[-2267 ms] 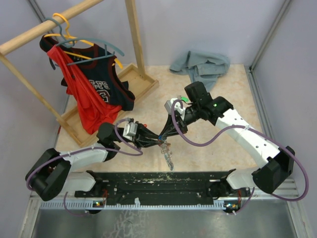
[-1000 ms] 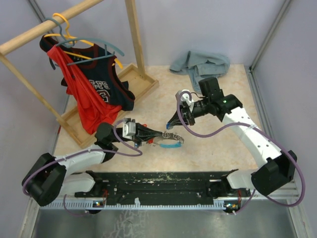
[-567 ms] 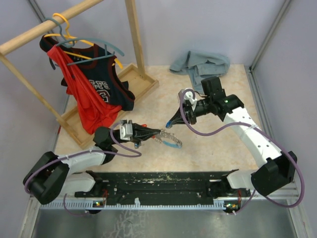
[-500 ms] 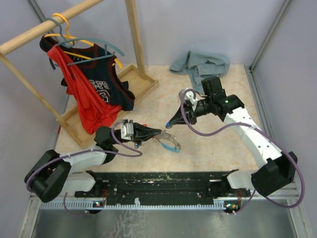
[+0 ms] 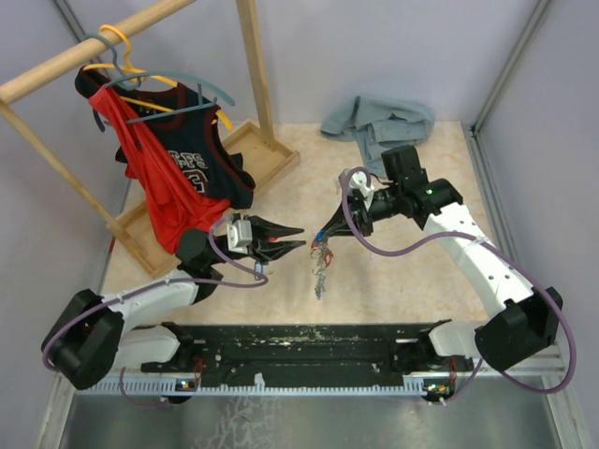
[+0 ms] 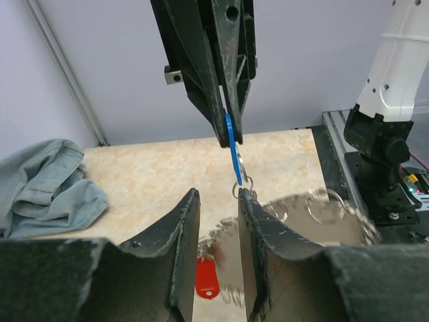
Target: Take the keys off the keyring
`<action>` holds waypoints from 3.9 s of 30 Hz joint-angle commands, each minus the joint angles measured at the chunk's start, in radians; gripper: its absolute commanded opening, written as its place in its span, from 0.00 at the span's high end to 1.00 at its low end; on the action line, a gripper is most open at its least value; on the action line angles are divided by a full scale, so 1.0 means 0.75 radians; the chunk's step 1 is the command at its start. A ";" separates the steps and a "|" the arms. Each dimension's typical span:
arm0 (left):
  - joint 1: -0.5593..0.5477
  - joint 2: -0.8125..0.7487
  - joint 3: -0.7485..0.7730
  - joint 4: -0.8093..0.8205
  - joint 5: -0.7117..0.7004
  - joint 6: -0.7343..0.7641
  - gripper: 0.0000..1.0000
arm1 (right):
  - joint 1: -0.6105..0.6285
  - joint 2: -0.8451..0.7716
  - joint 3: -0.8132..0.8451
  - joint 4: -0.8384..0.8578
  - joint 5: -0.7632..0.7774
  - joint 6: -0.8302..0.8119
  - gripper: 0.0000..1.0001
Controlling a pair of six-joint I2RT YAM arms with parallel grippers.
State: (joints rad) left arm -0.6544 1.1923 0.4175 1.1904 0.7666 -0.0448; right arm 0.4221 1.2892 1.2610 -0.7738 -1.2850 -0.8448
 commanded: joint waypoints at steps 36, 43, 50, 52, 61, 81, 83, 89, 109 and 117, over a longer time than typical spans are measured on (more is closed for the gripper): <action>0.041 0.516 0.134 0.690 0.318 -0.095 0.66 | -0.009 -0.060 0.067 -0.037 -0.089 -0.078 1.00; 0.053 0.520 0.109 0.800 0.367 -0.202 0.64 | -0.009 -0.060 0.068 -0.040 -0.082 -0.078 1.00; 0.102 0.457 0.090 0.800 0.340 -0.254 0.65 | -0.009 -0.061 0.069 -0.040 -0.076 -0.080 1.00; 0.107 0.432 0.092 0.800 0.340 -0.271 0.65 | -0.009 -0.060 0.069 -0.038 -0.074 -0.079 1.00; 0.108 0.331 0.071 0.799 0.305 -0.350 0.75 | -0.009 -0.060 0.064 -0.020 -0.060 -0.059 1.00; -0.033 0.255 0.157 -0.008 0.123 0.150 0.71 | -0.009 -0.058 0.066 -0.024 -0.062 -0.060 1.00; -0.034 0.241 0.130 0.016 0.133 0.147 0.70 | -0.009 -0.060 0.068 -0.024 -0.064 -0.059 1.00; -0.034 0.187 0.073 0.031 0.140 0.160 0.68 | -0.009 -0.058 0.067 -0.025 -0.064 -0.059 1.00; -0.036 0.231 0.122 -0.082 0.125 0.221 0.68 | -0.009 -0.058 0.066 -0.024 -0.080 -0.056 1.00; -0.036 0.209 0.102 -0.012 0.212 0.181 0.65 | -0.009 -0.058 0.065 -0.022 -0.076 -0.056 1.00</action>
State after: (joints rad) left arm -0.6785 1.3598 0.4789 1.1496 0.8780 0.0940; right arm 0.4221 1.2892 1.2613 -0.8227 -1.2854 -0.8795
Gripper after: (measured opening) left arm 0.343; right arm 0.020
